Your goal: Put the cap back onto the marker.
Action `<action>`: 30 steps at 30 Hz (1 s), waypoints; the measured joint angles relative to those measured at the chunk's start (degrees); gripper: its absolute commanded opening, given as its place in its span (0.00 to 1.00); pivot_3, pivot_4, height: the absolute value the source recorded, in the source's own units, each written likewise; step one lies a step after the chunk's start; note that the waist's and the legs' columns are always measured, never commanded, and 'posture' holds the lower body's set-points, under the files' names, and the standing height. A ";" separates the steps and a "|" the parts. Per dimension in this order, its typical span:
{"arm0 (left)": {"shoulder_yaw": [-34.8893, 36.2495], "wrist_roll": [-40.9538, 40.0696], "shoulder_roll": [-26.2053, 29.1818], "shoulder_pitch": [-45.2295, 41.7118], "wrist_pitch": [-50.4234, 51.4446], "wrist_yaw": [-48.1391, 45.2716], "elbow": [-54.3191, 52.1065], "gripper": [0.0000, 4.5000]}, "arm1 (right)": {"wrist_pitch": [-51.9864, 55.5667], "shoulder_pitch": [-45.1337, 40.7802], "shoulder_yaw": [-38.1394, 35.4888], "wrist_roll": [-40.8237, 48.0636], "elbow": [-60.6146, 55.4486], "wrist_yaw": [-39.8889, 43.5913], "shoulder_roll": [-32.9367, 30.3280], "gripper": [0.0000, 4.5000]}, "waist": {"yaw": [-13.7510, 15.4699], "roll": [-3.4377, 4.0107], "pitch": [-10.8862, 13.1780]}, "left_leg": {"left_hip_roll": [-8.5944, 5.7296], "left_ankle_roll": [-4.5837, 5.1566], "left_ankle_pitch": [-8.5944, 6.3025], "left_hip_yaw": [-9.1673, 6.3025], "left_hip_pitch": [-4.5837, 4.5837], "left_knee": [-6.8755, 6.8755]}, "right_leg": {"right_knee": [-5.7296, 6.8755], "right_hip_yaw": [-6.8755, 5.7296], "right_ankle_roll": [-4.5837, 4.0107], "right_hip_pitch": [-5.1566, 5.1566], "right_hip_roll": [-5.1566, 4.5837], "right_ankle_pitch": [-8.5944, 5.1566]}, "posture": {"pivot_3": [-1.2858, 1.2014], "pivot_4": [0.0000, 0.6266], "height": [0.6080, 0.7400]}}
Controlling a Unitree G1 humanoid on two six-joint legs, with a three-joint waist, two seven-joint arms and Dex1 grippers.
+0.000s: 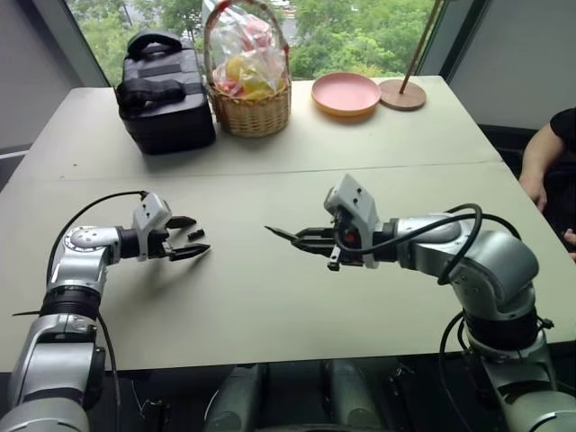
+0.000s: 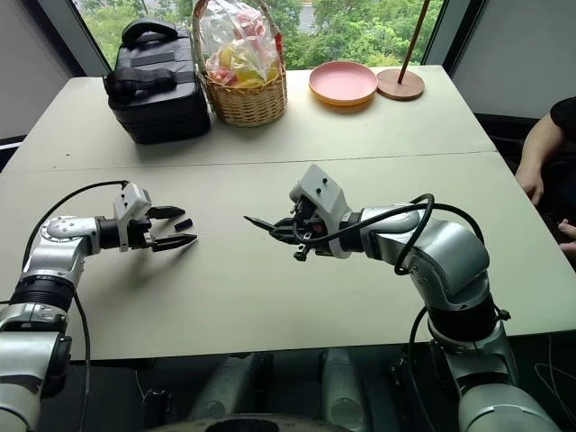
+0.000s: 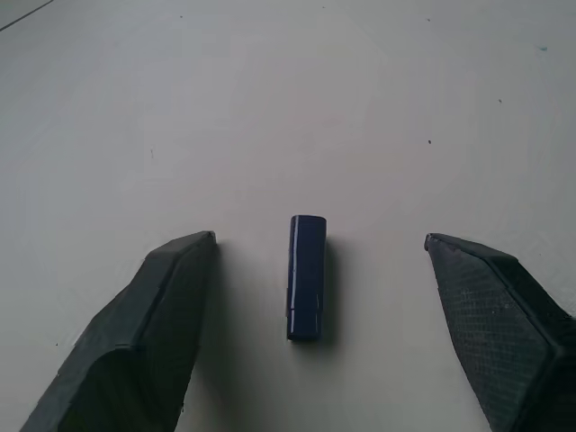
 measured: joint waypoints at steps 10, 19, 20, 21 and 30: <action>0.00 0.05 -0.08 -0.38 -2.08 -0.65 2.35 0.00 | -0.76 -0.49 0.03 0.76 0.21 0.01 -1.37 0.00 | 0.00 0.00 -0.01 | 0.00 0.01 -0.01 0.00 0.02 0.00 | -0.03 0.00 0.00 0.04 -0.01 0.00 | 0.52 0.24 1.00; -1.67 1.51 -2.92 -3.73 -2.57 -1.35 2.74 0.00 | -15.25 -0.84 7.56 -6.13 7.92 8.70 -12.81 0.00 | 0.42 -0.02 0.00 | -0.02 0.02 -0.02 -0.08 0.00 0.10 | -0.28 -0.29 -0.01 0.29 -0.08 -0.05 | 0.52 0.24 1.00; -2.33 1.61 -3.96 -4.81 -2.57 -1.59 2.59 0.00 | -17.08 -1.45 8.39 -6.71 9.80 10.16 -12.79 0.00 | 0.37 -0.03 0.01 | -0.02 0.02 -0.02 -0.09 0.00 0.11 | -0.28 -0.30 0.01 0.30 -0.08 -0.04 | 0.52 0.24 1.00; -2.64 1.73 -4.91 -5.78 -2.59 -1.80 2.17 0.00 | -18.58 -2.06 9.01 -7.12 11.21 11.32 -12.66 0.00 | 0.29 -0.06 0.03 | -0.02 0.03 -0.02 -0.12 -0.02 0.11 | -0.28 -0.32 0.08 0.29 -0.07 0.02 | 0.52 0.24 1.00; -6.38 2.58 -10.73 -12.94 -4.47 -3.35 -4.80 0.00 | -35.72 -8.02 14.85 -17.91 28.73 18.96 -10.23 0.00 | -0.32 -0.13 0.09 | -0.01 0.05 -0.02 -0.13 -0.02 0.04 | -0.23 -0.33 0.19 0.21 0.00 0.07 | 0.52 0.24 1.00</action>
